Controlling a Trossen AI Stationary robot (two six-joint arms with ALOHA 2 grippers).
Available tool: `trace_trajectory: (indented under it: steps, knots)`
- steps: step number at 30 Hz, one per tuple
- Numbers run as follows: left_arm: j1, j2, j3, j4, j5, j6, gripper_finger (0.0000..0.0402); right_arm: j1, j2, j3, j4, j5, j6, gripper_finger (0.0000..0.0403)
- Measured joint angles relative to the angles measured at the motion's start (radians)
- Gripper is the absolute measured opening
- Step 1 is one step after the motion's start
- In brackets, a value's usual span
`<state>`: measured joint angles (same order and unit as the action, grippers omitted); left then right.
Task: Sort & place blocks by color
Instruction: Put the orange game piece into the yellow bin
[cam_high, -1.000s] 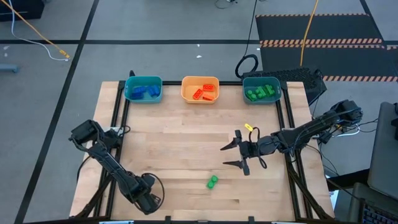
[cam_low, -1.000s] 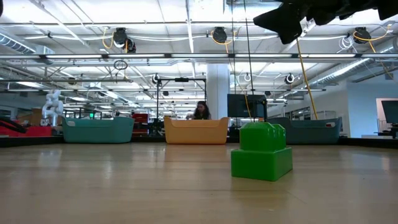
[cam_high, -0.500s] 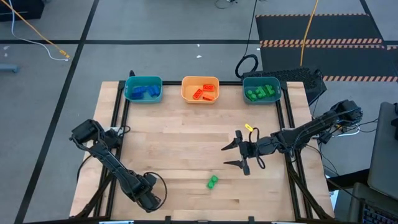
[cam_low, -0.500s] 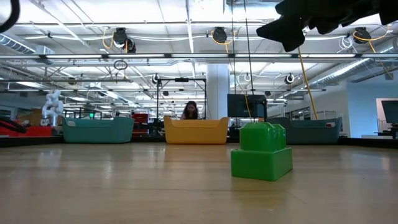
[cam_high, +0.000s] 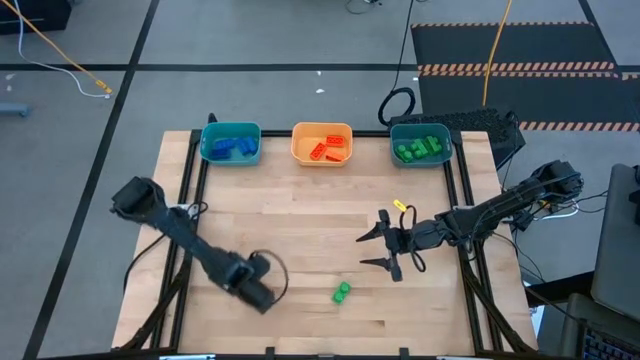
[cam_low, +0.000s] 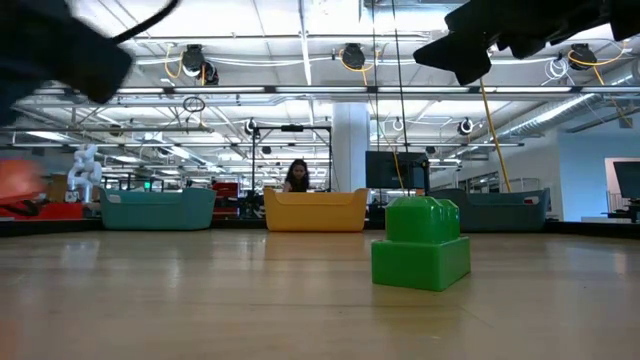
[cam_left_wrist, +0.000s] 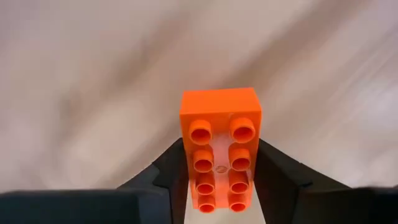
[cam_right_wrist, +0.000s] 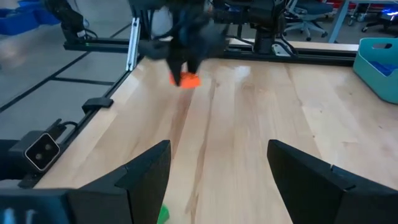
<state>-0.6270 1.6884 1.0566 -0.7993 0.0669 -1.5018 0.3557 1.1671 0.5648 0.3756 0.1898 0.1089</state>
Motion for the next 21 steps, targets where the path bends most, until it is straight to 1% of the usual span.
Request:
trace_trajectory:
  steps: [4,7,8,14,18,21]
  knots:
    - [0.085,-0.08,0.001,-0.002,-0.157,0.139,0.0139,0.0,0.0,0.0,-0.008,0.0,-0.019,0.0263]
    - [0.149,-0.12,0.001,0.02,-0.237,0.261,0.0139,0.0,0.0,0.0,-0.008,0.004,-0.023,0.0263]
    - [0.175,-0.127,0.001,0.034,-0.252,0.307,0.0139,0.0,0.0,0.0,-0.008,0.02,-0.025,0.0263]
    - [0.335,-0.139,0.003,0.117,-0.269,0.576,0.0139,-0.001,0.0,0.0,-0.007,0.101,-0.047,0.0263]
    - [0.49,-0.138,0.003,0.107,-0.25,0.721,0.0139,-0.012,0.0,0.0,0.003,0.101,-0.05,0.0263]
    - [0.609,-0.138,0.031,0.095,-0.227,0.842,0.0139,-0.024,0.0,0.0,0.008,0.101,-0.05,0.0263]
